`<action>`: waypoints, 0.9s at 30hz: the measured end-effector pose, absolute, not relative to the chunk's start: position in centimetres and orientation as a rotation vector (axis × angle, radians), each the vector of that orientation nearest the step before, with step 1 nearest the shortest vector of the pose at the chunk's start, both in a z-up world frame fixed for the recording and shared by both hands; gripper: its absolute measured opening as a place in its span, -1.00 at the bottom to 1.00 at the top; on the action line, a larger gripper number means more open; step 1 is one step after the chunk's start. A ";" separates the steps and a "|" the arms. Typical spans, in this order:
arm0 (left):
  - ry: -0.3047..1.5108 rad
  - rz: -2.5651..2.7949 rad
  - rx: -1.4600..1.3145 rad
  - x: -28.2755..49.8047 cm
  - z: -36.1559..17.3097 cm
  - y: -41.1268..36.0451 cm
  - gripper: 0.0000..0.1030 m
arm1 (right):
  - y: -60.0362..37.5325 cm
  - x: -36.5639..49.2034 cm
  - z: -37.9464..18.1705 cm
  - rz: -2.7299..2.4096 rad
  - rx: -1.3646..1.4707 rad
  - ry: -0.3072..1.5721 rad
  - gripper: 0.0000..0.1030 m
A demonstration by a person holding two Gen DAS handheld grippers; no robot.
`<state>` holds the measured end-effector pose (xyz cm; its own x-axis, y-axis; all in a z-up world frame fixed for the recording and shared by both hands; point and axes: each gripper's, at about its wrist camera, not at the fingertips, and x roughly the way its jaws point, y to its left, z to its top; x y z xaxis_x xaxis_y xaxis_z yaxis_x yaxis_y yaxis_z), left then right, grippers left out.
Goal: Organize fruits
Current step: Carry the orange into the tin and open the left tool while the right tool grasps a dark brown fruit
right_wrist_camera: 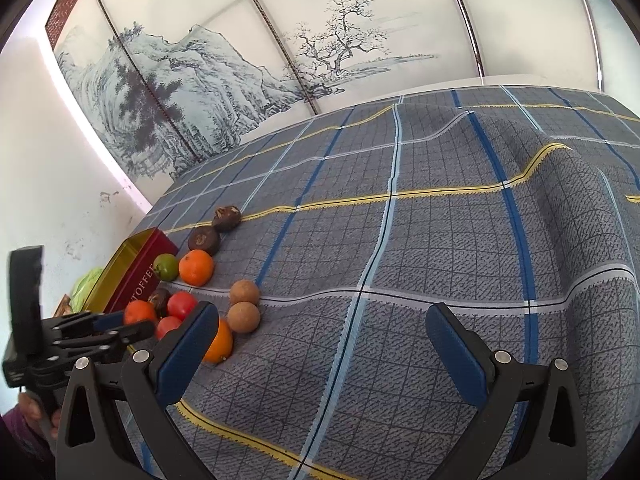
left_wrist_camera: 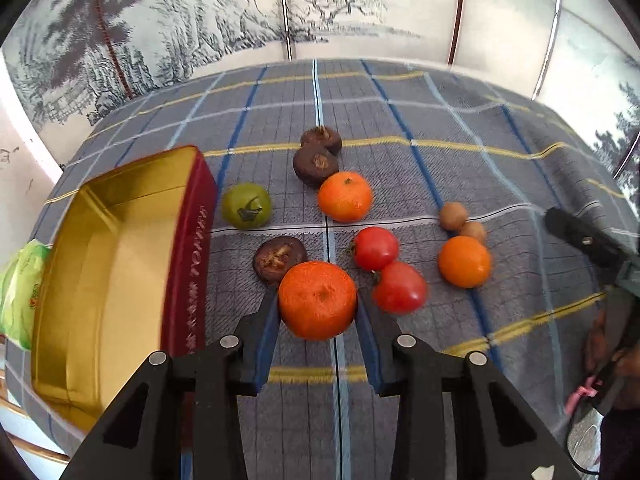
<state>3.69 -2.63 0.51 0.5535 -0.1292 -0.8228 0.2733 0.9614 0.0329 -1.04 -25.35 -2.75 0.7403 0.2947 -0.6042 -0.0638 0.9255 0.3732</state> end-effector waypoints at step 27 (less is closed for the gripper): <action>0.865 -0.152 0.033 -1.6 5.1 5.9 -0.35 | -3.6 3.0 -0.7 0.722 -0.247 0.799 0.70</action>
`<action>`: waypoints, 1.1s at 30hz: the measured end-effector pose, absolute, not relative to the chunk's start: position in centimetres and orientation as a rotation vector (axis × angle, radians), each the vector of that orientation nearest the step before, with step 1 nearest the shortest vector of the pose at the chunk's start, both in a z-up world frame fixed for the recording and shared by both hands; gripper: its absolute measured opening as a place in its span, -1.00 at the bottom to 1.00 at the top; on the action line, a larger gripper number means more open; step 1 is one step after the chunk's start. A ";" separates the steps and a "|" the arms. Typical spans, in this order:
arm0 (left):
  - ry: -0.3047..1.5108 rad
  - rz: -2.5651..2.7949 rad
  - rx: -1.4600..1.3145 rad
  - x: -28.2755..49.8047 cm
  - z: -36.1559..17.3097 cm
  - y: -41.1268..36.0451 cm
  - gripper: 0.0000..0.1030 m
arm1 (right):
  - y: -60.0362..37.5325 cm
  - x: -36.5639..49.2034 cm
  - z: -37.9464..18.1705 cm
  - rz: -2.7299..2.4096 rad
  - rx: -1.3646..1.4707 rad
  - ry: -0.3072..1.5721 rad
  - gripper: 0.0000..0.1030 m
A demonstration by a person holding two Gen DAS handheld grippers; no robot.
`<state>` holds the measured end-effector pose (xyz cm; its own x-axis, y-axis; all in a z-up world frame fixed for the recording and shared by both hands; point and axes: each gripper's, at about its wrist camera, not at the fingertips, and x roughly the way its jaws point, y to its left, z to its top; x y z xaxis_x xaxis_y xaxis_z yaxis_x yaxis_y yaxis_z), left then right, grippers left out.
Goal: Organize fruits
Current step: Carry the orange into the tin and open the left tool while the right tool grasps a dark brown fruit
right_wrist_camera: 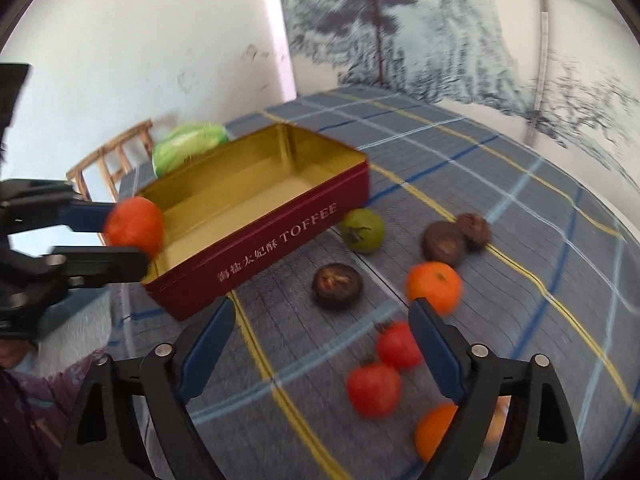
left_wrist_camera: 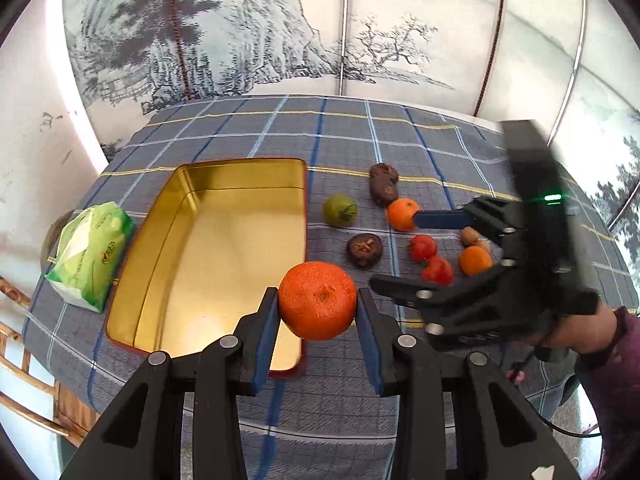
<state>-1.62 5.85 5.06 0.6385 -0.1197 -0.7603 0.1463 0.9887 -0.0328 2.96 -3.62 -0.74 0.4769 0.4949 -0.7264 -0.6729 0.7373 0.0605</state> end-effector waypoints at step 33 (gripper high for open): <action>0.891 -0.009 0.137 8.1 2.7 12.2 -0.34 | -7.2 -2.6 2.2 0.595 -0.064 0.784 -0.25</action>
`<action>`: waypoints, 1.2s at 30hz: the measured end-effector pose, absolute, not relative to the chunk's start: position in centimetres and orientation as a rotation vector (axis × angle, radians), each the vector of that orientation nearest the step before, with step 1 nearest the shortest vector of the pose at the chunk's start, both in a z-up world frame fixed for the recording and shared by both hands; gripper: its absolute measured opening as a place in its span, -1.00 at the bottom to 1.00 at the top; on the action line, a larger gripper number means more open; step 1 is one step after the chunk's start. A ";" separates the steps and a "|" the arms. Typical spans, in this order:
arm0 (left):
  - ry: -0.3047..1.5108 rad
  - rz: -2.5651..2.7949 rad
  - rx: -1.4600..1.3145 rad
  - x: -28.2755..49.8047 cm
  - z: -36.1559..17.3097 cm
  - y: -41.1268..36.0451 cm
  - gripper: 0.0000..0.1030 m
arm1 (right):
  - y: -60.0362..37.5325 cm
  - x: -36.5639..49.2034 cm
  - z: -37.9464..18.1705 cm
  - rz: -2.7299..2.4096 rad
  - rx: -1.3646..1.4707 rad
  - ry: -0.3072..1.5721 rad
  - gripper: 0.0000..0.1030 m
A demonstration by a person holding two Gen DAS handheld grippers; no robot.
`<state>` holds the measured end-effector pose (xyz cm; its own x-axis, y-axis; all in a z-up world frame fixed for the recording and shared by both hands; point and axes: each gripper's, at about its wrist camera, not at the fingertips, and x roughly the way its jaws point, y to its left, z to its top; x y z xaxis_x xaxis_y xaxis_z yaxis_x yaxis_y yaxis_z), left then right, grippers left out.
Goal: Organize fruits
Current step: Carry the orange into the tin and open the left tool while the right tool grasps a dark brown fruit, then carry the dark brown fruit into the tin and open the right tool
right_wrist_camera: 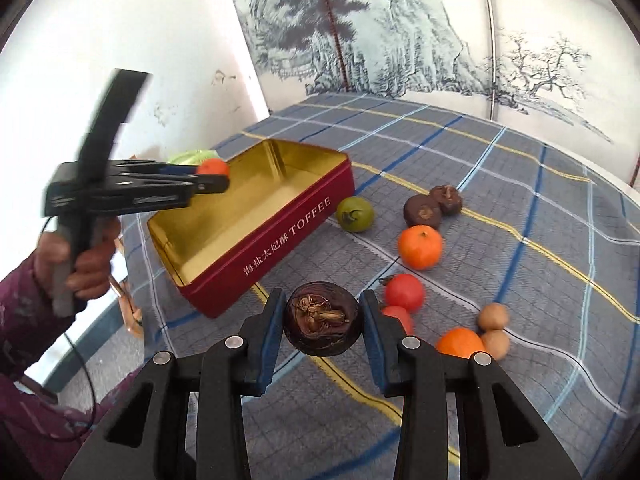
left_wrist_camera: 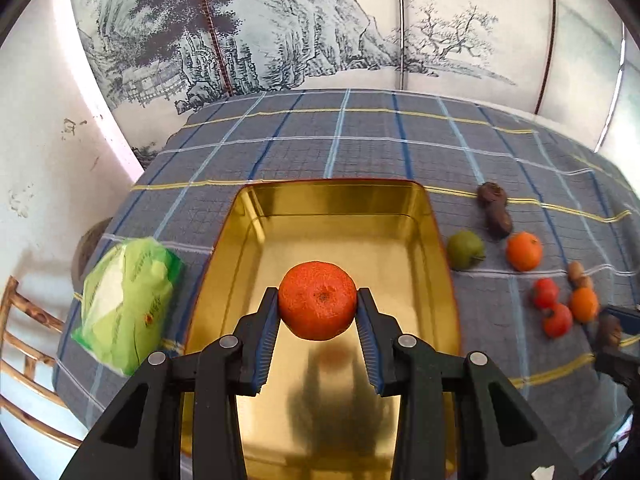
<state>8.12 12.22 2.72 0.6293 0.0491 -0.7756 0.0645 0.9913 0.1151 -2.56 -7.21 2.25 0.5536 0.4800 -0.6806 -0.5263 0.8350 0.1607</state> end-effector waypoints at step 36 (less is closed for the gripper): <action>0.716 0.210 0.041 7.3 5.1 17.2 0.89 | -4.7 -0.1 5.0 0.692 -0.048 0.763 -0.24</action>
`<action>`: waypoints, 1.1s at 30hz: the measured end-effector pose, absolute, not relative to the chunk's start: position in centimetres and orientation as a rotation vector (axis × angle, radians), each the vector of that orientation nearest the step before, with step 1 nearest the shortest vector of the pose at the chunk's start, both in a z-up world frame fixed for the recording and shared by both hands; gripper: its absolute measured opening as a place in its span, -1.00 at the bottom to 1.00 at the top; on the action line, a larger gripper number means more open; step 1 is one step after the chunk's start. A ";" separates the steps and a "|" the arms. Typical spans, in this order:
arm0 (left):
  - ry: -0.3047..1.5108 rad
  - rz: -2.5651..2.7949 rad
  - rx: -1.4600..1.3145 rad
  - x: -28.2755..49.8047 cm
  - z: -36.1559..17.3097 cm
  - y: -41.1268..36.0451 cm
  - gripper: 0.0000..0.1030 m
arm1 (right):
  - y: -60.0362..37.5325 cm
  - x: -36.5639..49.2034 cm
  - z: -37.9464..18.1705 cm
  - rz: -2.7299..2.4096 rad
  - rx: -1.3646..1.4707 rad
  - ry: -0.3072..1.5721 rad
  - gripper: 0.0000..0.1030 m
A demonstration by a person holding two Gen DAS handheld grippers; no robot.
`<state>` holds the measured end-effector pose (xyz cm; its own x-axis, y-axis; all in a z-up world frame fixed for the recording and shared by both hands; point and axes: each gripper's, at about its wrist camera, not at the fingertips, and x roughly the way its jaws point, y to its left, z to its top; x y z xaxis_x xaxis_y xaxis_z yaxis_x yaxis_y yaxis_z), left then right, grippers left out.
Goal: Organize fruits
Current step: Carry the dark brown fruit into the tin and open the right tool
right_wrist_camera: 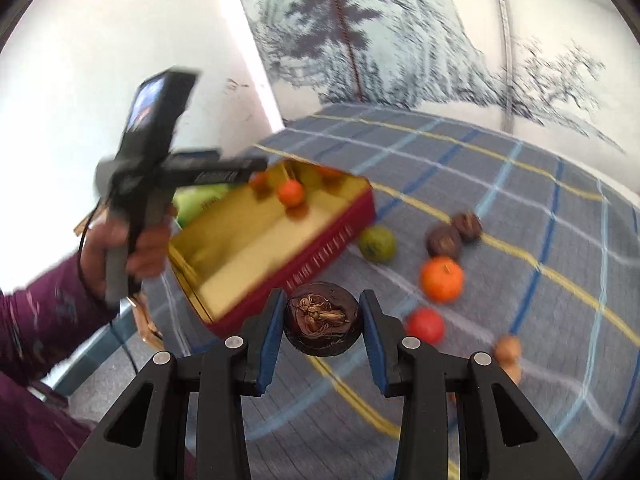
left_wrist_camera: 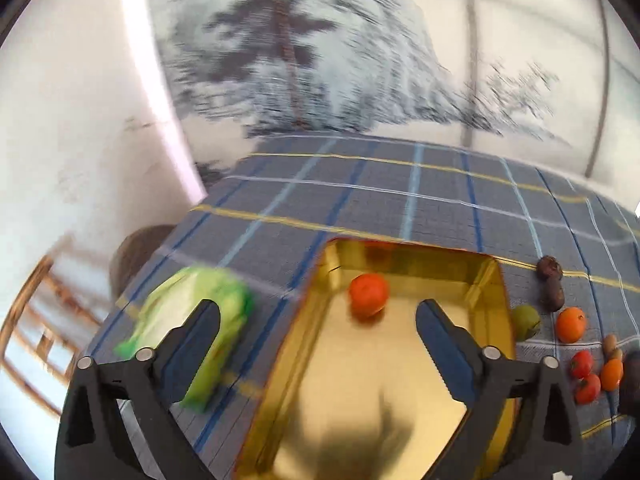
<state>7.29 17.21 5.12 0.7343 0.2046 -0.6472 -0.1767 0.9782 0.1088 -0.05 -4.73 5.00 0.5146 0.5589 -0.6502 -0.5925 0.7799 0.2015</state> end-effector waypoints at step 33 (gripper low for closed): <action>0.822 -0.053 0.019 -3.9 1.6 13.3 0.89 | -6.6 3.7 4.3 0.619 0.016 0.746 0.10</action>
<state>-3.90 13.32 1.62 0.6798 -0.0399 -0.7323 0.0548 0.9985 -0.0035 3.67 -6.58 4.35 0.5660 0.5323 -0.6295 -0.5210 0.8227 0.2273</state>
